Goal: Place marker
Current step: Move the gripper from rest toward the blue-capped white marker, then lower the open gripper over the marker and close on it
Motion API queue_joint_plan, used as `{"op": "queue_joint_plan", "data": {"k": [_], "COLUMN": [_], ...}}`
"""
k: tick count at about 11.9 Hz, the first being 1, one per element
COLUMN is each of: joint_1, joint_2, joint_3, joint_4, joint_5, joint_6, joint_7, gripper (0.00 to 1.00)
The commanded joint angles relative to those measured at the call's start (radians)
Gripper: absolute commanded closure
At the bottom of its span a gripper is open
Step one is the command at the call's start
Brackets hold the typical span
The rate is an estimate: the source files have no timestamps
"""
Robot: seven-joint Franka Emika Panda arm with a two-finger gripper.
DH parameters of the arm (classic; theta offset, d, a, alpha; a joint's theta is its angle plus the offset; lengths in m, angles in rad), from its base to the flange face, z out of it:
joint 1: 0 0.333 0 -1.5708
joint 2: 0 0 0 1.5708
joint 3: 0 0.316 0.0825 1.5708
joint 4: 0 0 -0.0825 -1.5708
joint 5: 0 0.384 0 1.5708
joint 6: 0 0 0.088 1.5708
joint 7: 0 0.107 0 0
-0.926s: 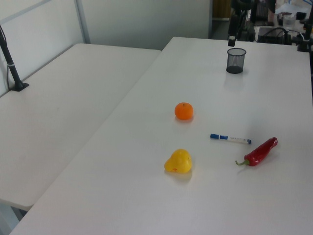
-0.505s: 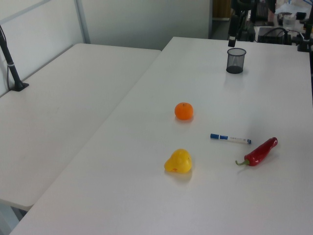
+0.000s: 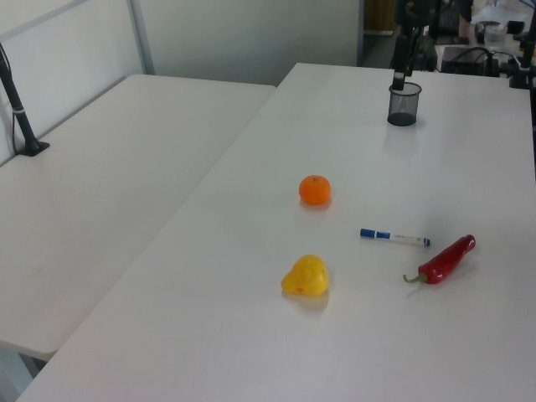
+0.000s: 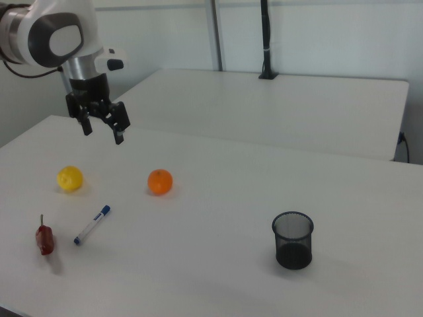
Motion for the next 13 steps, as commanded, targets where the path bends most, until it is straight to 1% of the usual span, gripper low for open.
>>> {"op": "queue_joint_plan", "data": {"k": [1,3,5,6,8,10,11,13], "joint_1": [0.090,0.148,0.188,0.222,0.254,0.259,0.264,0.270], "joint_2": [0.008,0.055,0.115,0.141,0.201,0.275,0.301,0.326], "joint_3": [-0.002,-0.002,-0.002,-0.002,0.003,0.024,0.026,0.026], "joint_4": [-0.083,-0.102,-0.131,-0.152,-0.183,-0.189,-0.189,-0.189], "joint_5": [-0.011,-0.055,-0.078,-0.115,-0.150,-0.189,-0.209,-0.216], "joint_6": [0.003,0.018,0.091,0.124,0.218,0.312,0.344,0.360], "joint_7": [0.080,0.087,0.128,0.137,0.218,0.284,0.309,0.320], "gripper": [0.00,0.00,0.00,0.00,0.00,0.00,0.00,0.00]}}
